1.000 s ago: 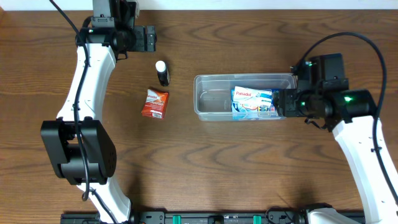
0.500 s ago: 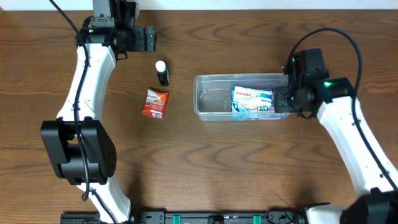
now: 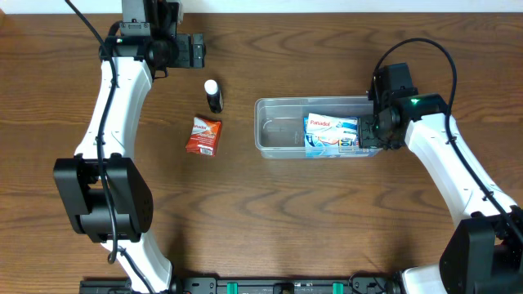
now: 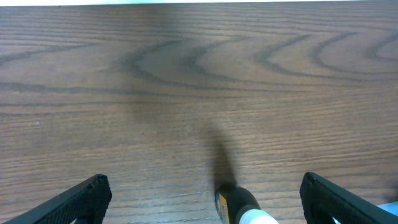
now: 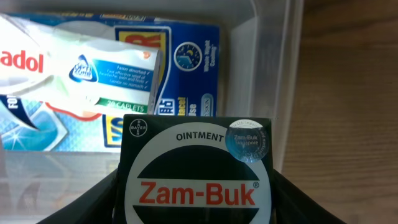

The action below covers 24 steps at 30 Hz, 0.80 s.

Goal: Pack container
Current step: 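Carry the Zam-Buk tin over the container and lower it inside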

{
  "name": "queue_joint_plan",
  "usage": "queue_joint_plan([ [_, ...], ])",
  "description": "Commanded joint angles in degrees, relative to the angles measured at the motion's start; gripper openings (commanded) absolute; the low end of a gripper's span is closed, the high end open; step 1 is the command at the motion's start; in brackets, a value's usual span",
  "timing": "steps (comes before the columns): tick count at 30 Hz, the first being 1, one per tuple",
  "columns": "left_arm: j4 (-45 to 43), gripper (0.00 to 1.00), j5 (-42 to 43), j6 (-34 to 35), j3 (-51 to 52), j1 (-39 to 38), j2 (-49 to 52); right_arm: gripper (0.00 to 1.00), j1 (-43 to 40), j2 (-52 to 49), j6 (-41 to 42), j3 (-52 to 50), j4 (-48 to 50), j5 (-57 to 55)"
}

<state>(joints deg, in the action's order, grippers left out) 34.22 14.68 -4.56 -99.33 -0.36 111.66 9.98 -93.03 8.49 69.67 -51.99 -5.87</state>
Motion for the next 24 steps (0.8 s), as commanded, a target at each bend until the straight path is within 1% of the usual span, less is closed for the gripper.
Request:
queue_joint_plan([
  [1, -0.04, 0.98, 0.26, -0.35, 0.7, 0.42, 0.44, 0.44, 0.59, -0.11, -0.87, -0.04, 0.85, -1.66],
  [5, -0.04, 0.98, 0.26, -0.35, 0.7, 0.42, 0.44, 0.45, 0.59, -0.11, -0.87, -0.04, 1.25, -1.66],
  [6, -0.04, 0.98, 0.26, -0.35, 0.7, 0.42, 0.44, 0.46, 0.59, -0.11, -0.87, -0.04, 1.25, -1.66],
  [10, -0.04, 0.98, 0.28, -0.35, 0.7, 0.42, 0.44, 0.57, 0.59, -0.11, -0.92, -0.04, 1.27, -1.66],
  [12, -0.04, 0.98, 0.26, -0.35, 0.7, 0.42, 0.44, 0.65, 0.59, -0.11, -1.97, -0.04, 1.29, -1.66],
  [14, -0.04, 0.98, 0.28, -0.35, 0.7, 0.42, 0.44, 0.69, 0.59, -0.11, -2.73, -0.04, 1.44, -1.66],
  [20, -0.04, 0.98, 0.28, -0.35, 0.7, 0.42, 0.44, 0.73, 0.59, -0.09, -3.02, -0.02, 3.06, -1.66],
  [24, -0.04, 0.98, 0.28, -0.35, 0.7, 0.42, 0.44, 0.72, 0.59, -0.09, -3.02, -0.02, 4.15, -1.66],
])
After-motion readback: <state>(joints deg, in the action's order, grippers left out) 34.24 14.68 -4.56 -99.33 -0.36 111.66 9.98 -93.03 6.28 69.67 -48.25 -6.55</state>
